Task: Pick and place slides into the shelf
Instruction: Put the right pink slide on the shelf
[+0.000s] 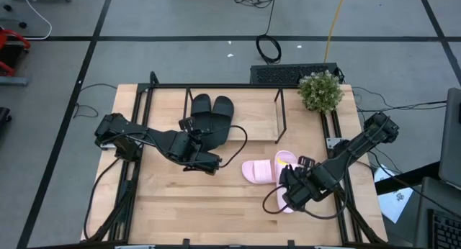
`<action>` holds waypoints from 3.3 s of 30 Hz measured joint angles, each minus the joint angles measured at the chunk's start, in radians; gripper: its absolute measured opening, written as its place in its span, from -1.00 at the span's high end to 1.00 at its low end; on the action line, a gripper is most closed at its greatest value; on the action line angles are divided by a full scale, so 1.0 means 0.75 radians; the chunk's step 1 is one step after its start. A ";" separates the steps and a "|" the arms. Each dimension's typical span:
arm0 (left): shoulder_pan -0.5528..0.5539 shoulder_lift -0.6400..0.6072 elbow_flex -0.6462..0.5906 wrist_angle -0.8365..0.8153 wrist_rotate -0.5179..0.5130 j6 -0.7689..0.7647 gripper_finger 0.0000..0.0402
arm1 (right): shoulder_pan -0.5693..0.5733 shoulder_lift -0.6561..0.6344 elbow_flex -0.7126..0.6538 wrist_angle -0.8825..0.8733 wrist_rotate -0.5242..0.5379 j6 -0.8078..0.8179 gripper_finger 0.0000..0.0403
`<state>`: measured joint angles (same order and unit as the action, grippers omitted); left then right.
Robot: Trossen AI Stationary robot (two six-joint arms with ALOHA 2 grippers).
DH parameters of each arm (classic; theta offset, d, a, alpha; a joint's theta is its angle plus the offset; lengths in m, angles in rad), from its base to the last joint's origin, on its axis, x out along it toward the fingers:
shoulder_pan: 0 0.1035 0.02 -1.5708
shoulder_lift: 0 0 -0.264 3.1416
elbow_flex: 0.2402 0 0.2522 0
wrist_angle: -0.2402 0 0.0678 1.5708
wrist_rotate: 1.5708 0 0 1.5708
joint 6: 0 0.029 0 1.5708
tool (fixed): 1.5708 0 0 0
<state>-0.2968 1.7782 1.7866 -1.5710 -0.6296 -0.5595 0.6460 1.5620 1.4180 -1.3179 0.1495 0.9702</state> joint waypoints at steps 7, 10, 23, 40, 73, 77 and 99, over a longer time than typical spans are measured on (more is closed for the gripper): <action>0.000 0.000 0.000 0.000 -0.001 0.024 0.59 | 0.006 0.000 -0.044 0.032 0.033 0.026 0.23; 0.000 0.000 0.000 0.000 -0.001 0.042 0.59 | 0.006 0.000 -0.059 0.037 0.044 0.027 0.23; 0.000 0.000 0.000 0.000 -0.013 0.042 0.59 | 0.005 0.000 -0.174 0.118 0.047 0.005 0.23; 0.000 0.000 0.000 0.000 -0.069 0.037 0.59 | 0.004 0.000 -0.339 0.153 0.173 0.051 0.23; 0.000 0.000 0.000 0.002 -0.070 0.037 0.59 | 0.002 -0.001 -0.486 0.271 0.324 0.184 0.97; 0.000 0.000 0.000 0.002 -0.070 0.036 0.59 | 0.005 0.001 -0.447 0.269 0.315 0.184 0.98; 0.000 0.000 0.000 0.001 -0.098 -0.032 0.59 | -0.105 0.000 0.383 -0.273 0.570 0.113 1.00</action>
<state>-0.2966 1.7782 1.7870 -1.5703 -0.7030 -0.5835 0.5674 1.5620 1.7049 -1.5227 0.5767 1.0548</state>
